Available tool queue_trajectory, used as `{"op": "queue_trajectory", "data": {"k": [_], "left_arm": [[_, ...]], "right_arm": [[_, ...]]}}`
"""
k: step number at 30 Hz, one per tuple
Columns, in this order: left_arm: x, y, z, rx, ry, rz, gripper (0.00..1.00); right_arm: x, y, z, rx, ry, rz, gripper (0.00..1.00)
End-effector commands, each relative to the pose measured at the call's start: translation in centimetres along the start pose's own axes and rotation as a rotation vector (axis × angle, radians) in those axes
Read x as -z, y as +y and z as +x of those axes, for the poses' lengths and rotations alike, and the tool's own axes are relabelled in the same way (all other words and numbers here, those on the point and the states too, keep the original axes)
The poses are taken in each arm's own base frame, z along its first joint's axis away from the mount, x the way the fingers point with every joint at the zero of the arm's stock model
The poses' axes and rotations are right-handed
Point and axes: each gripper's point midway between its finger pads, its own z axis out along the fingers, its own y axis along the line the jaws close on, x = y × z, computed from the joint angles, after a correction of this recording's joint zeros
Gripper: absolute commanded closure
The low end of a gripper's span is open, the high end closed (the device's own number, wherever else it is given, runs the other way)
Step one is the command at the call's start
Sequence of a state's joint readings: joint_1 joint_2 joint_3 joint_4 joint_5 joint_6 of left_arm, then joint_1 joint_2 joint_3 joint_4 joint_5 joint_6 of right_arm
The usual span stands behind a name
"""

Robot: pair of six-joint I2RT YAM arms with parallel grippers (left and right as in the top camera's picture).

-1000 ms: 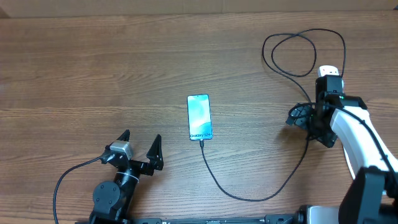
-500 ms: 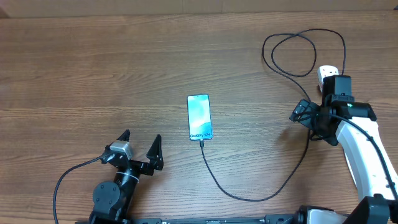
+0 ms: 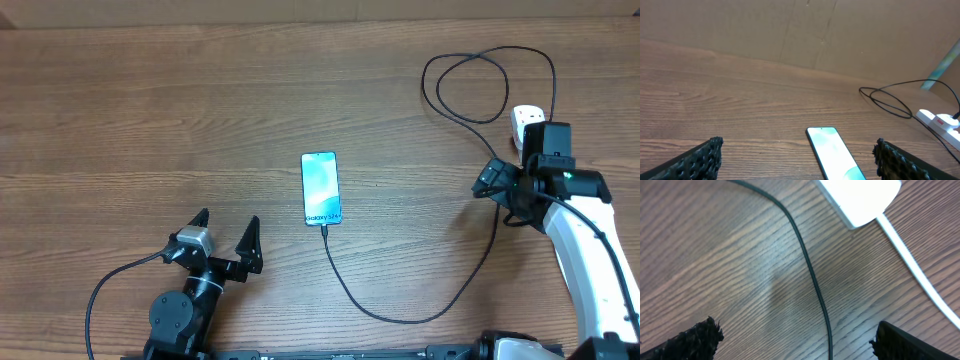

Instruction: Plug charger to phone and switch on socket

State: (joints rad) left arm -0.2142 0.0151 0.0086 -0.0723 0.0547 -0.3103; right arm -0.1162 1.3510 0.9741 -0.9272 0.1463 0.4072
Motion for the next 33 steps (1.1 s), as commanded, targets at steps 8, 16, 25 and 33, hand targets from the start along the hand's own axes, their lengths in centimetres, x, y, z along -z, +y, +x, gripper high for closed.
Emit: {"op": "queue_trajectory", "data": {"k": [8, 16, 25, 33], "left_arm": [[0.0, 0.4, -0.1, -0.022, -0.008, -0.018, 0.00], [0.0, 0.4, -0.1, -0.022, -0.008, -0.018, 0.00], [0.0, 0.4, -0.1, -0.022, -0.008, -0.018, 0.00], [0.0, 0.4, -0.1, -0.022, -0.008, -0.018, 0.00]], "right_arm": [[2.3, -0.8, -0.3, -0.009, -0.073, 0.002, 0.00], [2.1, 0.3, -0.6, -0.016, -0.113, -0.070, 0.00], [-2.3, 3.9, 1.5, -0.005, -0.228, -0.363, 0.00], [-4.4, 5.3, 4.8, 0.101, -0.301, -0.534, 0.00]]}}
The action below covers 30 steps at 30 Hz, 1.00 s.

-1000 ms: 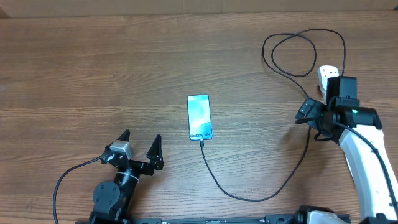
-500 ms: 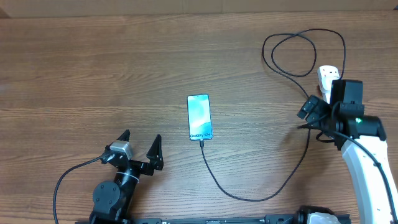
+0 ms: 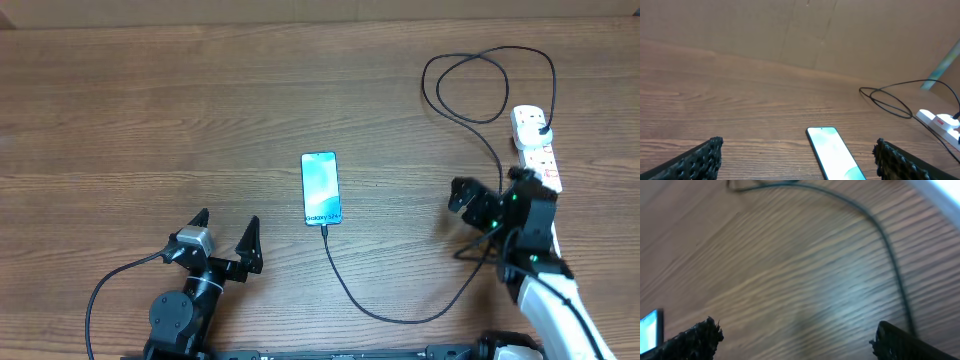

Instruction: Plug charger to phone and switch on socket

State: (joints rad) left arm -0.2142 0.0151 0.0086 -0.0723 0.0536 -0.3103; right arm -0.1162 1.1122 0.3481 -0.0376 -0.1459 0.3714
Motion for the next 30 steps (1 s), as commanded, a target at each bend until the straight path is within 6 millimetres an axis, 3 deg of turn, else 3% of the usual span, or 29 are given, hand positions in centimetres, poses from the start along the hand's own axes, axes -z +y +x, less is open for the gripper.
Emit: {"op": "queue_trajectory", "data": {"k": [1, 11, 17, 23, 30], "left_arm": [[0.0, 0.4, -0.1, -0.022, -0.008, -0.017, 0.00], [0.0, 0.4, -0.1, -0.022, -0.008, -0.017, 0.00], [0.0, 0.4, -0.1, -0.022, -0.008, -0.017, 0.01], [0.0, 0.4, -0.1, -0.022, -0.008, -0.017, 0.01], [0.0, 0.4, -0.1, -0.022, -0.008, -0.017, 0.00]], "right_arm": [[-0.1, 0.3, 2.3, 0.040, 0.031, -0.062, 0.00], [-0.2, -0.9, 4.8, 0.035, 0.053, -0.052, 0.00], [0.0, -2.4, 8.0, 0.021, 0.081, -0.039, 0.00], [0.4, -2.6, 8.5, 0.008, 0.037, -0.059, 0.00], [0.9, -1.5, 7.1, 0.023, -0.020, -0.101, 0.00]]}}
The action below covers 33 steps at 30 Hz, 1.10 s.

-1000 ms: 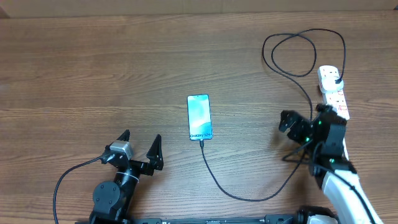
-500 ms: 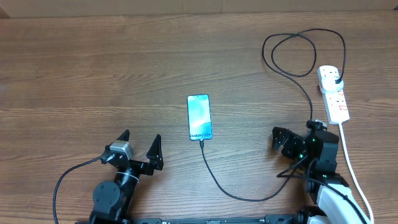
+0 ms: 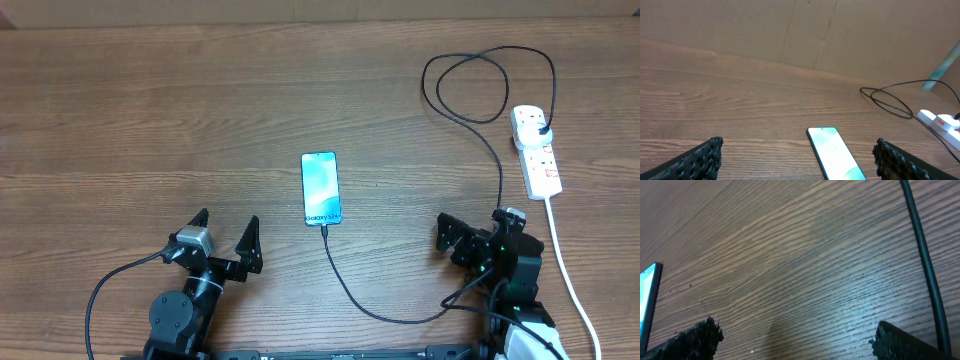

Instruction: Plug charger to phone and switch on socket

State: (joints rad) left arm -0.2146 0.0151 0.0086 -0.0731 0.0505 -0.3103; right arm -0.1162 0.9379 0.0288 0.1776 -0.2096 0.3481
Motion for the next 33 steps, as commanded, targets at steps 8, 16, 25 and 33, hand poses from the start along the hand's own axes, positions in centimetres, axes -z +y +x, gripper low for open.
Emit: {"op": "queue_trajectory", "data": {"k": [8, 16, 25, 33], "left_arm": [[0.0, 0.3, -0.1, -0.022, -0.008, -0.014, 0.00], [0.0, 0.3, -0.1, -0.022, -0.008, -0.014, 0.00], [0.0, 0.3, -0.1, -0.022, -0.008, -0.014, 0.00], [0.0, 0.3, -0.1, -0.022, -0.008, -0.014, 0.01]], "right_arm": [[0.8, 0.6, 0.2, -0.004, -0.014, -0.030, 0.00], [1.6, 0.8, 0.3, 0.019, -0.024, -0.038, 0.00], [3.0, 2.6, -2.1, 0.051, -0.138, -0.109, 0.00], [3.8, 3.0, -3.5, 0.068, -0.213, -0.120, 0.00]]}}
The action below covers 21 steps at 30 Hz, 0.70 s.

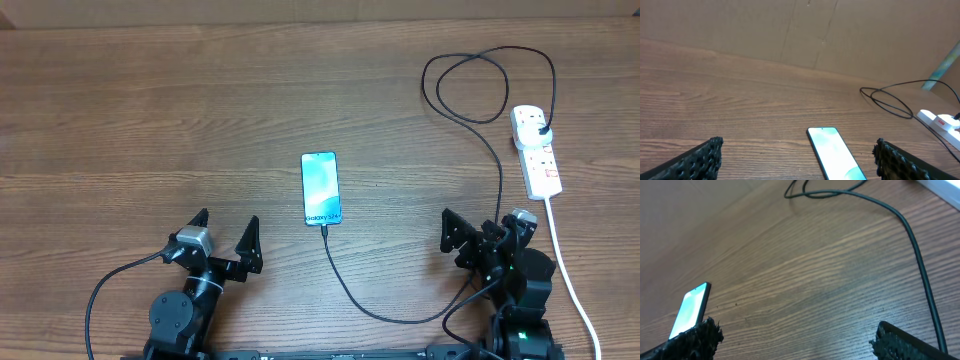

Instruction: Plug charger to phone and switch on socket

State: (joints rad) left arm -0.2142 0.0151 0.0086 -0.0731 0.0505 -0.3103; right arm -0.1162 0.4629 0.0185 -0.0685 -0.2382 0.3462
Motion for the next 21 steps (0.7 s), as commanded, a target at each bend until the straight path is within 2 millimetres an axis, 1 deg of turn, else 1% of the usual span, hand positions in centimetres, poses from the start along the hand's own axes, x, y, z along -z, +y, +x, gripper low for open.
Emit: {"op": "queue_trajectory", "data": {"k": [1, 6, 9, 11, 16, 21], "left_arm": [[0.0, 0.3, -0.1, -0.022, -0.008, -0.014, 0.00], [0.0, 0.3, -0.1, -0.022, -0.008, -0.014, 0.00], [0.0, 0.3, -0.1, -0.022, -0.008, -0.014, 0.00], [0.0, 0.3, -0.1, -0.022, -0.008, -0.014, 0.01], [0.0, 0.3, -0.1, -0.022, -0.008, -0.014, 0.00], [0.0, 0.3, -0.1, -0.022, -0.008, -0.014, 0.00]], "right_arm": [[0.2, 0.3, -0.6, 0.017, -0.039, -0.013, 0.00], [0.6, 1.3, -1.4, 0.032, -0.077, -0.055, 0.00], [1.0, 2.2, -2.1, 0.052, -0.111, -0.092, 0.00], [1.4, 3.2, -2.5, 0.085, -0.139, -0.126, 0.00], [2.3, 5.9, -3.1, 0.232, -0.195, -0.220, 0.00], [3.8, 7.6, -4.5, 0.260, -0.286, -0.287, 0.00]]}}
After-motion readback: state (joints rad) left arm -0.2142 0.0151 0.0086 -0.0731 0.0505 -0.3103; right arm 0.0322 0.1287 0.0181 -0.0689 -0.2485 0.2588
